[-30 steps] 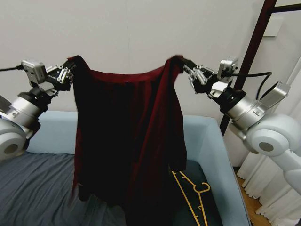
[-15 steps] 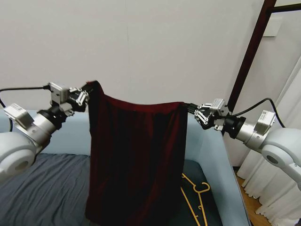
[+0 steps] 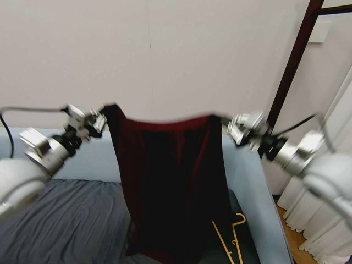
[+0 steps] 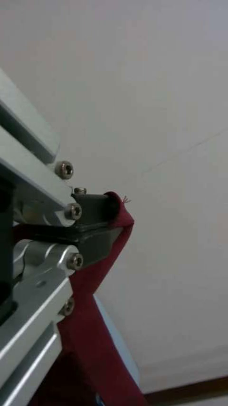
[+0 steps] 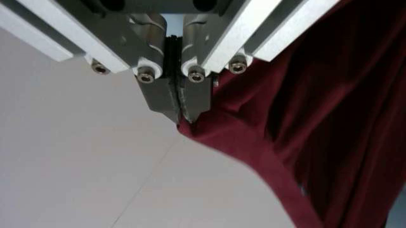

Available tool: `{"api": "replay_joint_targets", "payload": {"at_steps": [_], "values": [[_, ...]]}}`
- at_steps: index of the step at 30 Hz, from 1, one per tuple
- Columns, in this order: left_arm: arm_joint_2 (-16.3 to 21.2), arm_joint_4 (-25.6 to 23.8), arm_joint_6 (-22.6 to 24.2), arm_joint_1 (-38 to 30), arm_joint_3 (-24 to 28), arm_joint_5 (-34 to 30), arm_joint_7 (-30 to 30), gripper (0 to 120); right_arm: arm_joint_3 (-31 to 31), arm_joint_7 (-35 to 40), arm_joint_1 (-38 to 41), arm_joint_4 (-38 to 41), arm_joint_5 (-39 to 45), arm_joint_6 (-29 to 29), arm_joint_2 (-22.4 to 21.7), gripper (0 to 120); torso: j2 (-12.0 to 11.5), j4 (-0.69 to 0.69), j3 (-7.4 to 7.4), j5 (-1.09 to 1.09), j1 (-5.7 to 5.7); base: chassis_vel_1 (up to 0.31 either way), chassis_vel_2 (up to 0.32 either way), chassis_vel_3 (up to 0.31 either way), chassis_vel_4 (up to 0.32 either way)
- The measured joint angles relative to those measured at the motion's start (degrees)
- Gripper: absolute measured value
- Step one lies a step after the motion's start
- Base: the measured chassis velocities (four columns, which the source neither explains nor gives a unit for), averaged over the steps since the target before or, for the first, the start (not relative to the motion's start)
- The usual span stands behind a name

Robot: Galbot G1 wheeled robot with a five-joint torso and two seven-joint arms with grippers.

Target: Pick up the clothes from the sofa and hang them on the clothes hanger.

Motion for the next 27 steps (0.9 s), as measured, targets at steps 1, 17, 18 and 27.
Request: {"api": "replay_joint_targets", "payload": {"at_steps": [1, 17, 18, 27], "values": [[0.0, 0.0, 0.0, 0.0, 0.0, 0.0, 0.0, 0, 0.0, 0.0, 0.0, 0.0, 0.0, 0.0, 0.0, 0, 0.0, 0.0, 0.0, 0.0, 0.0, 0.0, 0.0, 0.0, 0.0], [7.9, -1.02, 2.66, -5.23, -3.46, 8.44, -6.06, 0, -1.9, -1.23, 21.47, -2.87, -7.02, 0.0, 3.62, 0, 0.0, 0.03, -0.01, -0.03, -0.01, 0.0, 0.0, 0.0, 0.0], [8.38, -2.08, 3.04, -5.95, -3.71, 8.41, -7.39, 0, -2.4, -0.68, 23.22, -2.44, -6.26, 0.09, 4.03, 0, 0.0, 0.03, -0.01, -0.02, 0.0, 0.0, 0.0, 0.0, 0.0], [5.99, -10.67, 10.12, -4.73, -2.03, 10.6, -12.93, 0, -1.2, -0.07, 17.99, 0.64, -12.53, -3.34, 4.75, 0, 0.0, 0.02, -0.02, 0.0, -0.01, 0.0, 0.0, 0.0, 0.0]]}}
